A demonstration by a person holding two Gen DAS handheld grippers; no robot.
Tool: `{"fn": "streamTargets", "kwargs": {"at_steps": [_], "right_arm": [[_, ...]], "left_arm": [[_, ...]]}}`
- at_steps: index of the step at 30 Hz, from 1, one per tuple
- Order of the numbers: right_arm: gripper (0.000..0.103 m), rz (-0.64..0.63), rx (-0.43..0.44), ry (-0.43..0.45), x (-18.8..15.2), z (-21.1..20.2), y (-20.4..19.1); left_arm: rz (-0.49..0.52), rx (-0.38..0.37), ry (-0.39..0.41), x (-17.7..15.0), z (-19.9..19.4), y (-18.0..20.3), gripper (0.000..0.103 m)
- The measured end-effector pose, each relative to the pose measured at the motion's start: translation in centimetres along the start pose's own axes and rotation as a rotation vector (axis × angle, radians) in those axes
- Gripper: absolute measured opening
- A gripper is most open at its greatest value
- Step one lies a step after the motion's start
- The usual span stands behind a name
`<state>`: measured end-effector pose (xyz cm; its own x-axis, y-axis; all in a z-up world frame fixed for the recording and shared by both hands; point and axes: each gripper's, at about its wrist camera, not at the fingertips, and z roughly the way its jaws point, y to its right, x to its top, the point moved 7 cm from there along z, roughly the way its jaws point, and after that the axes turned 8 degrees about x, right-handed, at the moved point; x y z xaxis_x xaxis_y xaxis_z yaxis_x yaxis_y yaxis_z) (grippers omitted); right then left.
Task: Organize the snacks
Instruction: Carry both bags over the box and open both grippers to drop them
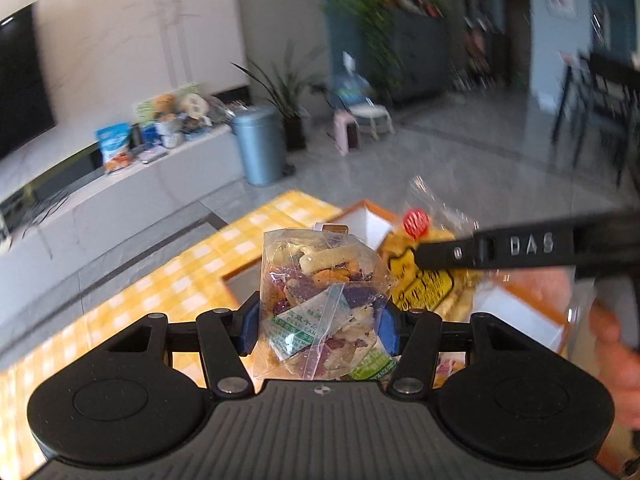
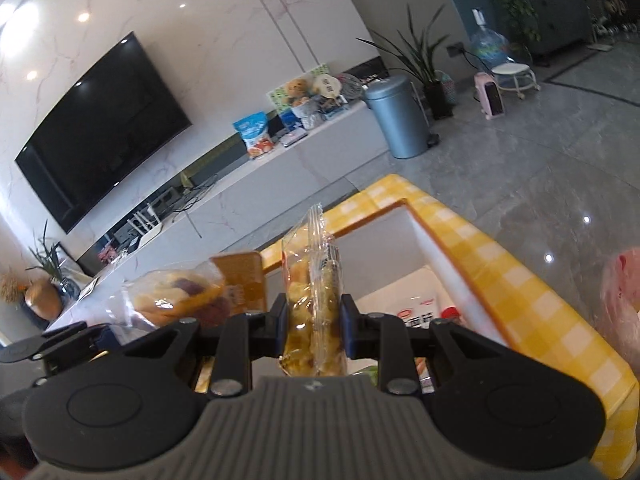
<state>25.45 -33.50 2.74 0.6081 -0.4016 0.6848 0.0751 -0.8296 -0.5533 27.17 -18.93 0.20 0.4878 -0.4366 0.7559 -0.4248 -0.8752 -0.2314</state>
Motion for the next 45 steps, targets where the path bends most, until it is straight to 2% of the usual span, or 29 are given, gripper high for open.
{"fn": "streamTargets", "kwargs": {"at_steps": [4,10,16,23,29,33,35,38,39,43,45], "right_arm": [[0.024,0.010,-0.013,-0.030,0.2,1.7,1.7],[0.024,0.024,-0.038,-0.106,1.0,5.4,4.3],[0.024,0.024,-0.081,-0.178,1.3,8.9,5.5],[0.024,0.065,-0.064,-0.250,0.5,12.1,5.8],[0.024,0.058,-0.070,-0.281,0.4,13.6,5.9],[0.024,0.030,-0.092,-0.283,0.5,13.8,6.2],[0.025,0.037,-0.103,-0.286,0.5,13.8,6.4],[0.033,0.019,-0.143,-0.292,0.7,13.5,6.5],[0.039,0.011,-0.150,-0.293,0.7,13.3,6.5],[0.044,-0.032,-0.163,-0.297,0.8,12.8,5.9],[0.052,-0.054,-0.171,-0.294,0.9,12.6,5.5]], "left_arm": [[0.096,-0.004,-0.080,-0.6,4.2,1.7,0.064],[0.162,0.013,-0.150,-1.4,9.2,2.1,0.064],[0.236,0.022,-0.227,-2.7,11.6,2.2,0.065],[0.238,0.033,-0.274,-3.6,13.4,1.8,0.065],[0.199,0.040,-0.281,-3.4,13.6,1.4,0.066],[0.180,0.024,-0.275,-3.5,13.4,2.0,0.075],[0.188,0.025,-0.252,-3.6,13.2,2.3,0.083],[0.183,0.015,-0.235,-3.8,13.1,2.4,0.083],[0.165,0.002,-0.232,-3.8,12.9,2.3,0.084],[0.141,-0.032,-0.229,-3.8,12.0,2.5,0.088],[0.153,-0.031,-0.214,-3.7,11.4,2.6,0.090]]}}
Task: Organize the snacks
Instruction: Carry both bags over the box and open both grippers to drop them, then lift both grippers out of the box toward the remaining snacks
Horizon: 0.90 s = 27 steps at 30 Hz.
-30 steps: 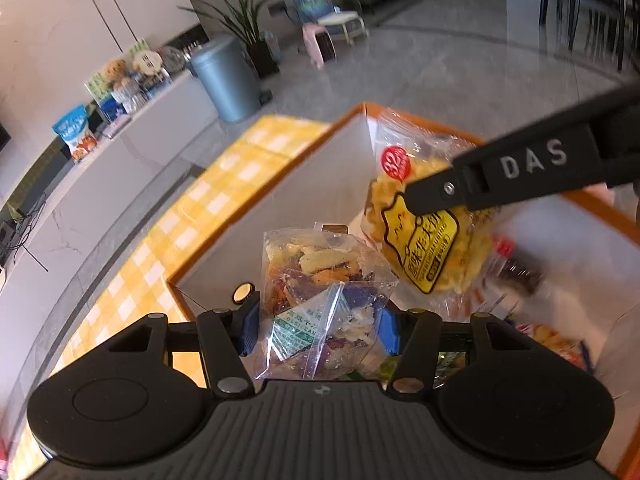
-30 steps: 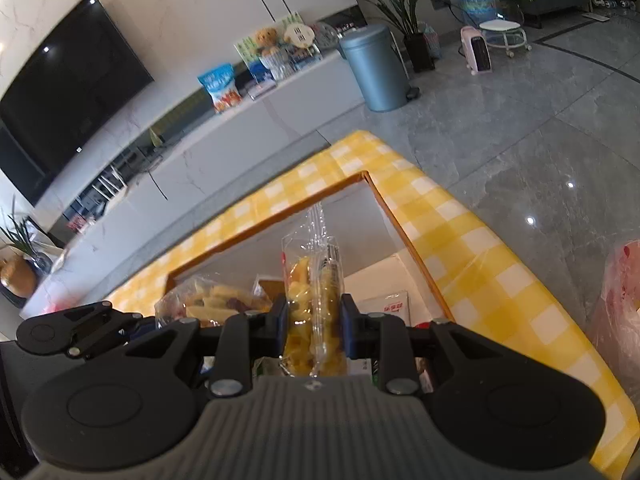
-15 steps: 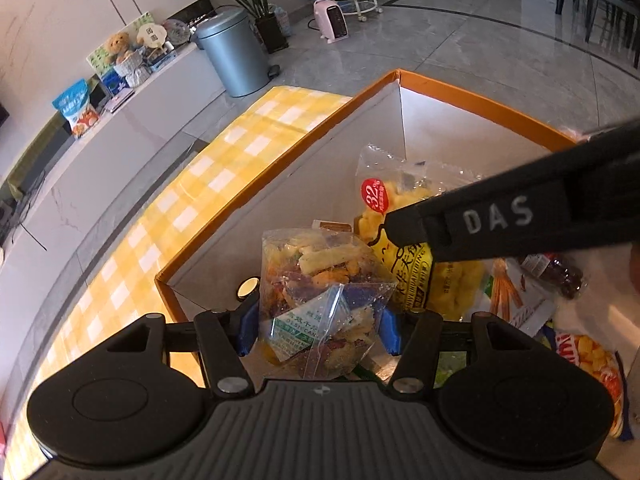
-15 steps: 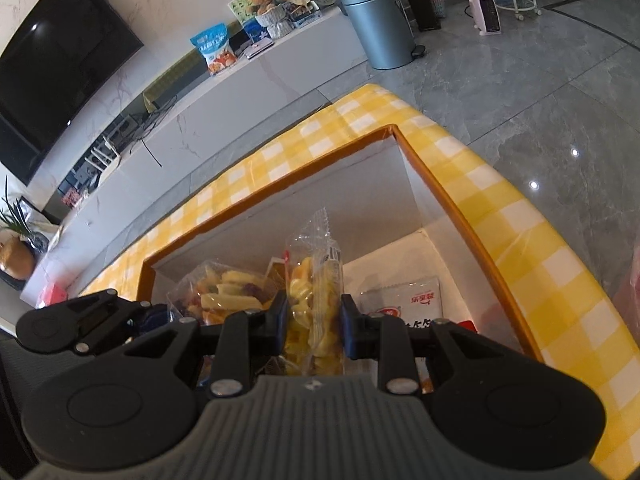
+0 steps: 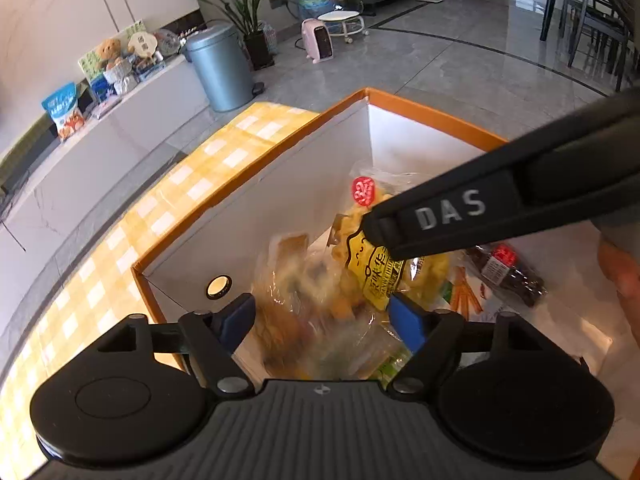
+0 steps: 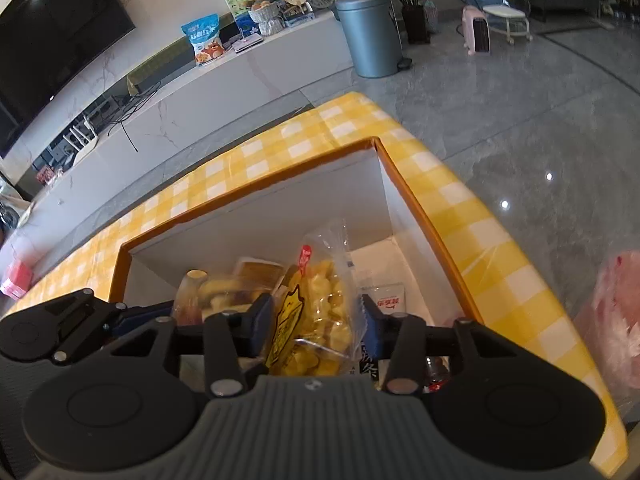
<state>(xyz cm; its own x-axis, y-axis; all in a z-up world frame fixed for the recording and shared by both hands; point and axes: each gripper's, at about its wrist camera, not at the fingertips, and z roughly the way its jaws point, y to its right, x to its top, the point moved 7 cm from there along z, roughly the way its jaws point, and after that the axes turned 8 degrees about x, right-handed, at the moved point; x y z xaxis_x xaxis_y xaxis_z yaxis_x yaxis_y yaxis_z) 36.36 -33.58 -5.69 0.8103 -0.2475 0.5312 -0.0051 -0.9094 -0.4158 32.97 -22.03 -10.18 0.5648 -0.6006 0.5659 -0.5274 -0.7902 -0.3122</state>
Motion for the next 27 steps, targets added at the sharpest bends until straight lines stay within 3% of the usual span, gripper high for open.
{"fn": "streamTargets", "kwargs": {"at_steps": [5,11,16,27], "right_arm": [[0.072,-0.023,-0.021,0.014,0.1,-1.3,-0.8],[0.076,-0.083,-0.051,0.055,0.5,-3.9,-1.8],[0.077,-0.146,-0.072,0.119,0.3,-6.9,-3.6],[0.079,-0.333,-0.070,0.408,-3.4,-14.1,-10.6]], "left_arm": [[-0.002,-0.017,0.010,0.2,-1.5,0.0,0.090],[-0.079,-0.044,0.027,0.0,-4.3,-1.2,0.090],[-0.130,-0.036,0.102,-0.5,-8.0,-2.0,0.090],[-0.335,0.098,0.257,-4.1,-15.2,-6.5,0.090]]}}
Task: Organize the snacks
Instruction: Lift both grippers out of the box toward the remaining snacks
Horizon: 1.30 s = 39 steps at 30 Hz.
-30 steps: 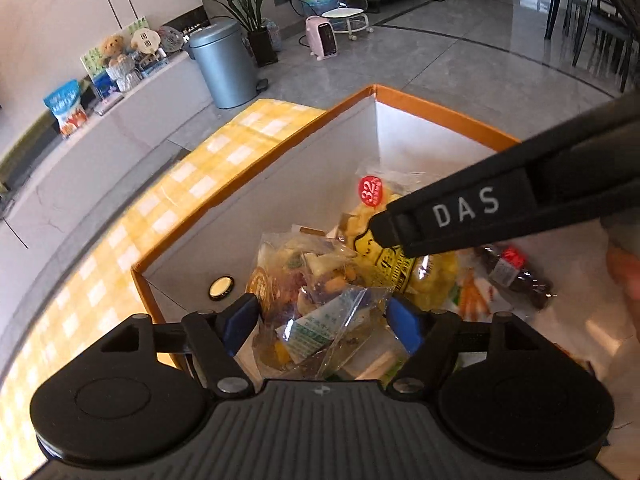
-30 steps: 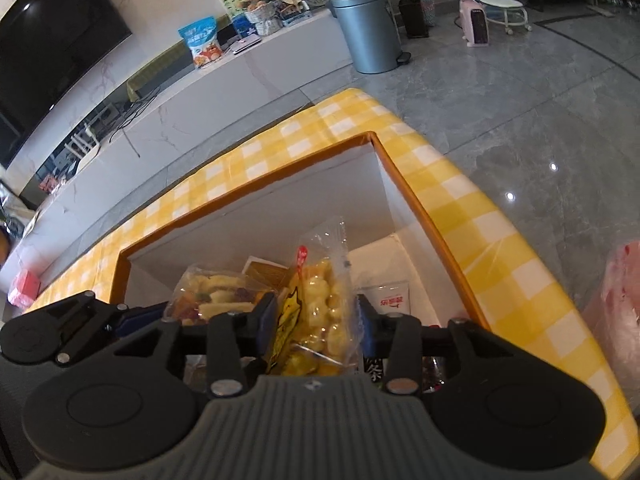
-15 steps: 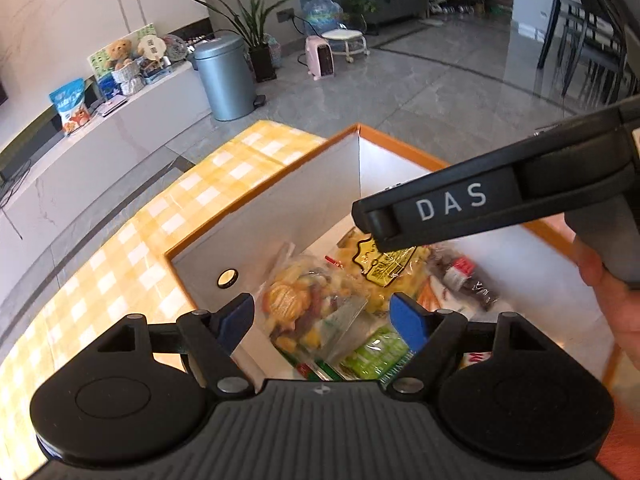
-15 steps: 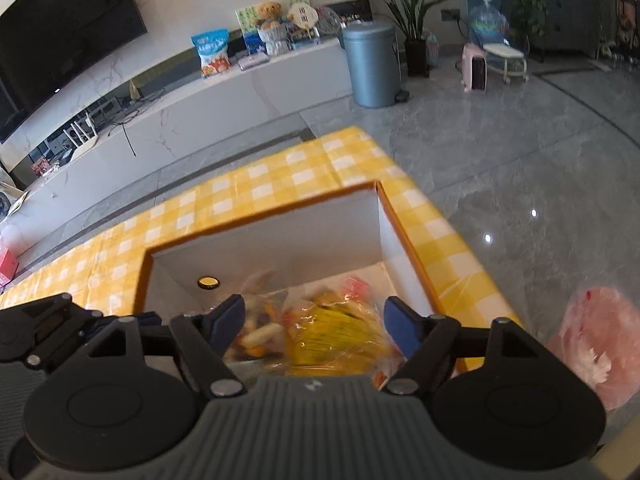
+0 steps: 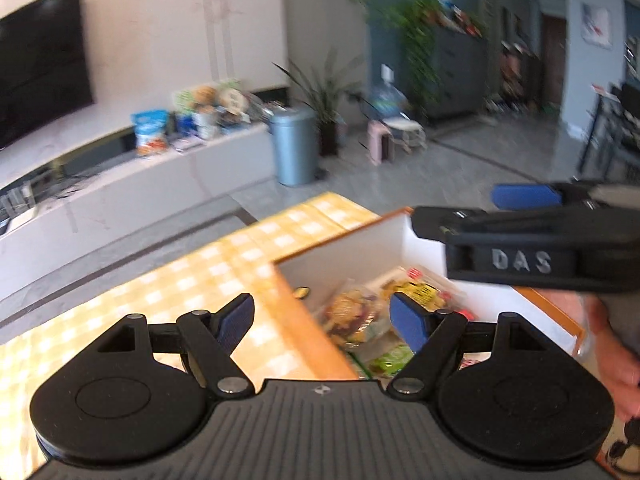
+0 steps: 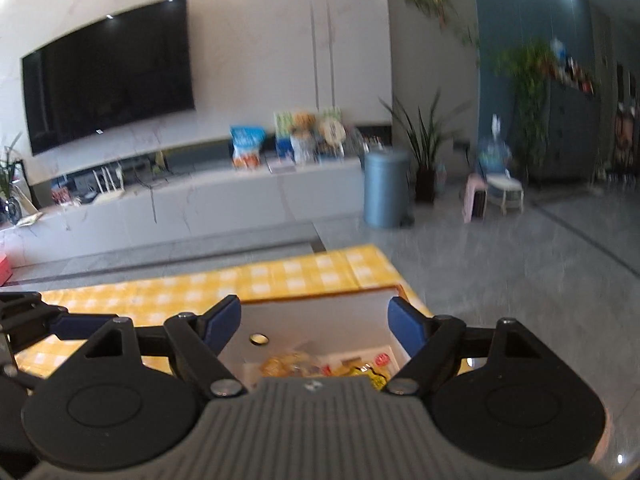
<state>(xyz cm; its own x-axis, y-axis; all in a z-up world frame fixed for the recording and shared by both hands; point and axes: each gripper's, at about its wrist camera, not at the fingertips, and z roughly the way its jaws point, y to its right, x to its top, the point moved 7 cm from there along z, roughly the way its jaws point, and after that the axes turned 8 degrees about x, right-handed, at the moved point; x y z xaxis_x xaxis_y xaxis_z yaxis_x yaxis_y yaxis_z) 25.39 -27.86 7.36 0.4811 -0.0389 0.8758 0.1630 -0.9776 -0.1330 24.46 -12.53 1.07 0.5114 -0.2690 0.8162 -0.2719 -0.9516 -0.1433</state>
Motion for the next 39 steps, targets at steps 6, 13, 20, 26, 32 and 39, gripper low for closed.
{"fn": "streamTargets", "kwargs": {"at_steps": [6,13,20,26,32,39], "right_arm": [[0.082,-0.085,-0.012,0.064,-1.4,-2.3,-3.7],[0.082,-0.103,0.017,0.078,-4.4,-3.7,-7.2],[0.082,-0.128,0.067,0.056,-7.9,-3.6,-10.1],[0.082,-0.161,0.140,0.003,-10.8,-2.7,-13.0],[0.082,-0.188,0.174,-0.036,-12.7,-1.6,-14.9],[0.077,-0.216,0.203,-0.122,-14.7,0.5,-16.6]], "left_arm": [[-0.099,0.096,0.056,-1.7,-3.0,-3.4,0.090],[-0.256,0.168,0.021,-5.6,-4.2,-7.8,0.091],[-0.372,0.242,-0.031,-10.0,-4.2,-11.3,0.090],[-0.424,0.280,-0.074,-14.0,-4.6,-13.5,0.090],[-0.464,0.292,-0.108,-16.6,-4.9,-14.9,0.090],[-0.493,0.287,-0.150,-17.9,-3.8,-15.5,0.086]]}}
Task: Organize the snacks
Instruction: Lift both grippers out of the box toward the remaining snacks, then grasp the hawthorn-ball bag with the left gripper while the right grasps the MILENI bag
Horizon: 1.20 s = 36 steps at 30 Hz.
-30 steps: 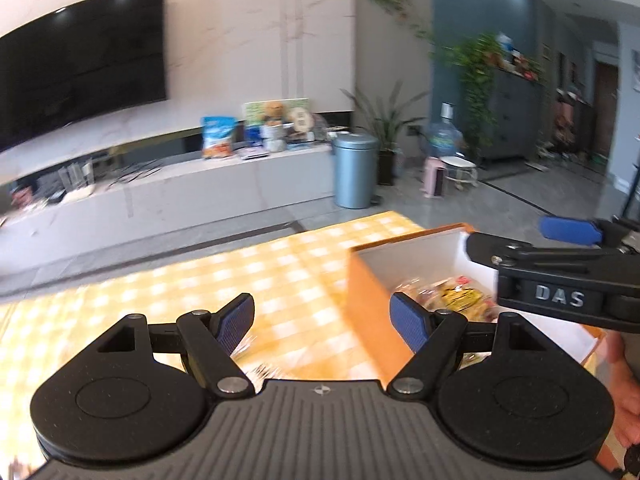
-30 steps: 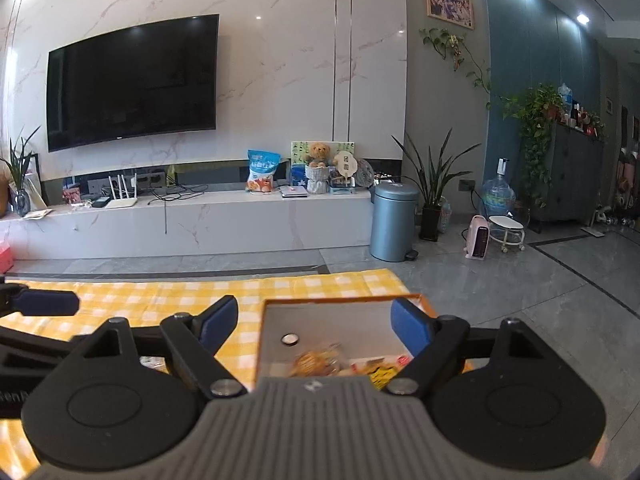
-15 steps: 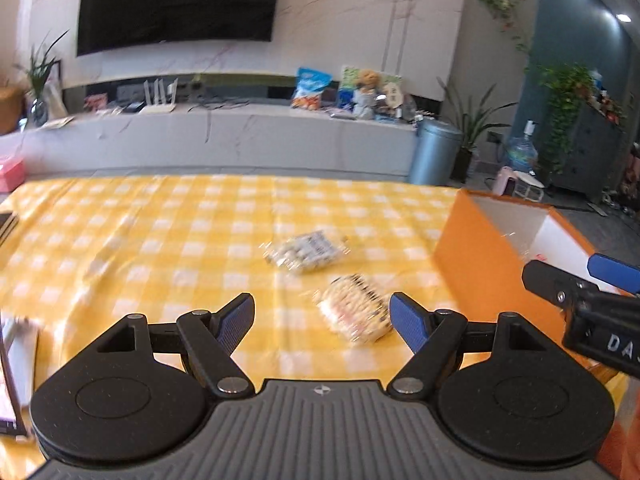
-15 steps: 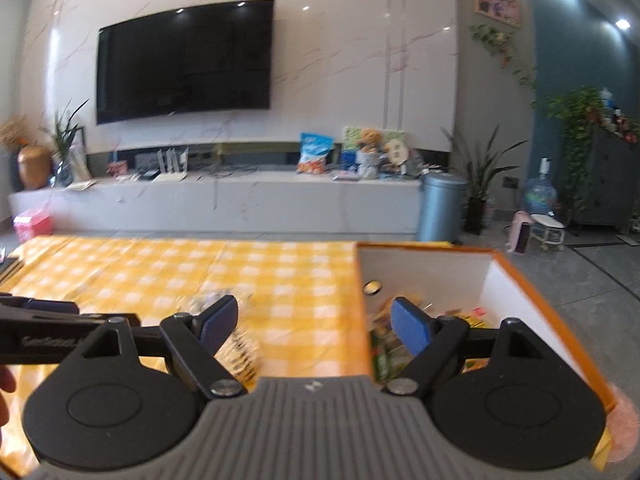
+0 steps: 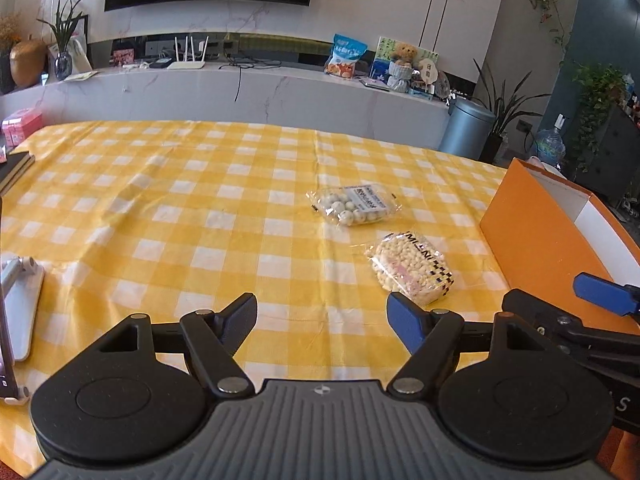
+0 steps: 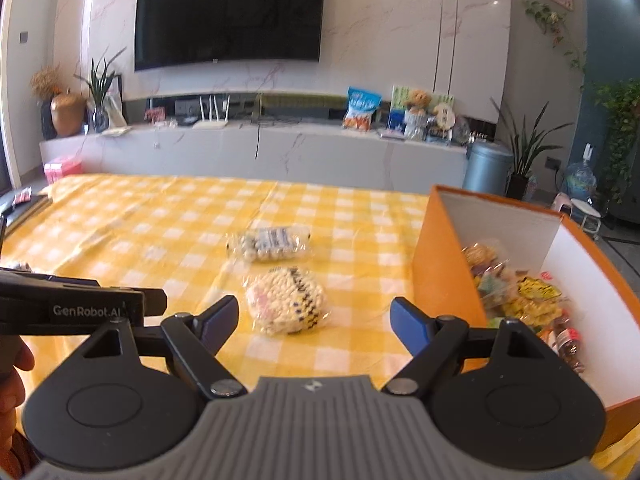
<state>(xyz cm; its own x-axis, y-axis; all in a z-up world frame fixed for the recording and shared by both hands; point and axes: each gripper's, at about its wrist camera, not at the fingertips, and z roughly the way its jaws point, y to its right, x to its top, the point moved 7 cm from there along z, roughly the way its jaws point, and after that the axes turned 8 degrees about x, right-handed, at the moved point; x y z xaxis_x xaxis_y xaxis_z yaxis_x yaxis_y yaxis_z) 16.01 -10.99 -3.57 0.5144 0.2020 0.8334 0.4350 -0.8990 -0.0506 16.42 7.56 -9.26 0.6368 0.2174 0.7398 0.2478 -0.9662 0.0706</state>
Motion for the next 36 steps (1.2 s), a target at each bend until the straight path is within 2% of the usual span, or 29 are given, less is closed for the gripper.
{"fn": "streamTargets", "kwargs": {"at_steps": [6,11,17,23,25,27,29,36], "right_arm": [[0.069,0.013,0.037,-0.077,-1.0,2.8,0.1],[0.063,0.004,0.031,-0.130,-1.7,5.2,0.3],[0.063,0.017,0.039,-0.166,-1.3,7.7,0.9],[0.063,-0.030,0.042,-0.175,-0.7,10.4,0.7],[0.065,-0.021,0.055,-0.184,-0.6,11.4,0.7],[0.079,-0.007,0.065,-0.191,-0.5,12.4,0.8],[0.085,0.000,0.074,-0.201,-0.5,13.4,0.8],[0.089,0.018,0.110,-0.228,-0.4,15.8,0.9]], "left_arm": [[0.004,-0.007,-0.042,-0.5,1.7,0.1,0.084],[0.008,-0.009,-0.079,-0.6,3.3,-0.1,0.081],[0.011,-0.020,-0.100,-0.1,4.9,-0.3,0.075],[0.007,-0.024,-0.119,0.4,6.5,-0.8,0.071],[0.003,-0.018,-0.124,0.6,6.9,-1.1,0.071],[0.005,-0.015,-0.127,0.8,7.3,-1.3,0.071],[0.010,-0.012,-0.132,0.9,7.7,-1.5,0.071],[0.040,-0.024,-0.141,1.7,8.8,-1.7,0.070]]}}
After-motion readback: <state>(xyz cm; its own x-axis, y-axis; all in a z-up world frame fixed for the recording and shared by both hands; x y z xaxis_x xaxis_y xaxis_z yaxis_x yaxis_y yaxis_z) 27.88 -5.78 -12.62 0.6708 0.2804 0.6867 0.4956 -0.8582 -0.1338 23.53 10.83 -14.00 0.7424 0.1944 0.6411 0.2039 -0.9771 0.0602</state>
